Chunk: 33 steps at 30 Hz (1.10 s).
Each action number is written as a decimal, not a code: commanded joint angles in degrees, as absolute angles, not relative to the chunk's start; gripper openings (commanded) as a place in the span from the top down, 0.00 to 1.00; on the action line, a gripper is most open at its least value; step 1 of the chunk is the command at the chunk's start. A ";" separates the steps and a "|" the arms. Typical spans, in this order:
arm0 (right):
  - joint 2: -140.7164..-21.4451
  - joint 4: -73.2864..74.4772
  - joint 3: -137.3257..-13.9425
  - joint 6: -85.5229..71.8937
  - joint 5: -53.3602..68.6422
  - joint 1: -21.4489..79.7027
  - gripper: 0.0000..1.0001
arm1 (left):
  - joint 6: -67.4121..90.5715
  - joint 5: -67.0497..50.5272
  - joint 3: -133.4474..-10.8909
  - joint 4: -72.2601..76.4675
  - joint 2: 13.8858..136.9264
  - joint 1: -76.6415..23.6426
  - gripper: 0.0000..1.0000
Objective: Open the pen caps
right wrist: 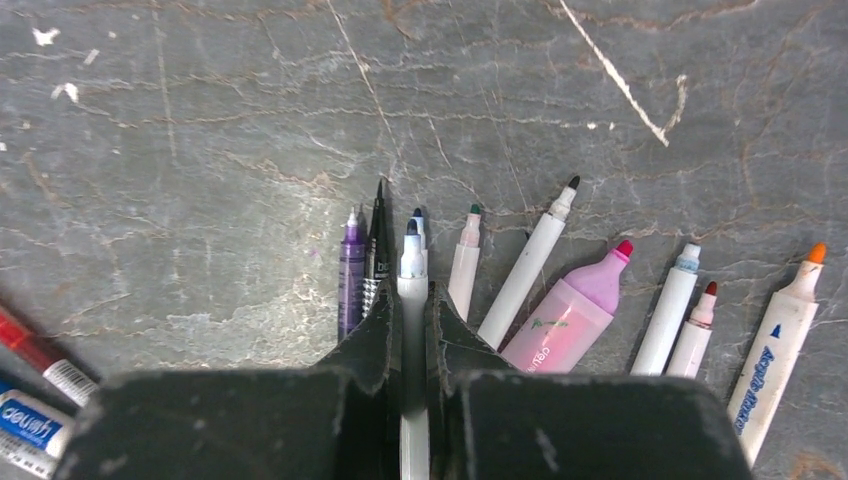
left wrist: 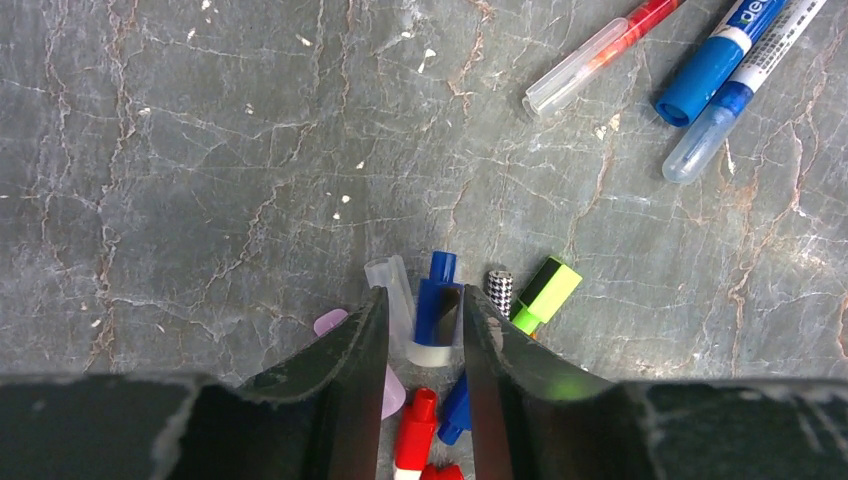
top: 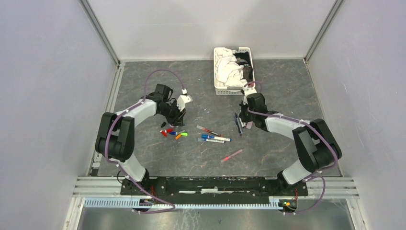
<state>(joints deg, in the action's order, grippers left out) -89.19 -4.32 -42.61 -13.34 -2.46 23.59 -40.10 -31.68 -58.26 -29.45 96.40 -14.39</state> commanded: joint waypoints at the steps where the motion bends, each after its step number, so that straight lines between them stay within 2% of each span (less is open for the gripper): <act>1: -91.46 -7.00 -43.38 -15.55 -5.60 23.47 0.96 | -38.33 -32.20 -58.54 -28.76 95.21 -14.59 0.56; 4: -91.82 -7.64 -42.66 -15.53 -6.86 23.54 0.94 | -38.30 -33.46 -59.69 -31.01 93.49 -14.59 0.49; 9: -90.77 -8.26 -41.36 -15.45 -8.11 23.49 0.78 | -37.52 -34.78 -64.41 -37.07 90.54 -14.46 0.34; 12: -89.96 -8.25 -40.96 -14.95 -8.43 23.48 0.69 | -36.25 -35.97 -67.32 -40.48 88.25 -14.09 0.15; 16: -87.87 -7.63 -40.39 -14.50 -8.95 23.48 0.65 | -34.16 -36.65 -71.29 -43.80 84.71 -13.22 0.01; 23: -80.41 -6.60 -39.66 -12.85 -10.37 25.45 0.63 | -30.99 -39.14 -81.45 -51.47 83.18 -7.27 0.00; 26: -77.72 -5.61 -40.66 -9.81 -9.92 28.46 0.59 | -25.84 -34.08 -83.57 -49.00 81.58 -4.90 0.00; 33: -82.95 -2.98 -46.58 -0.51 6.51 37.18 0.53 | -26.04 -32.30 -79.69 -48.18 79.34 -4.57 0.00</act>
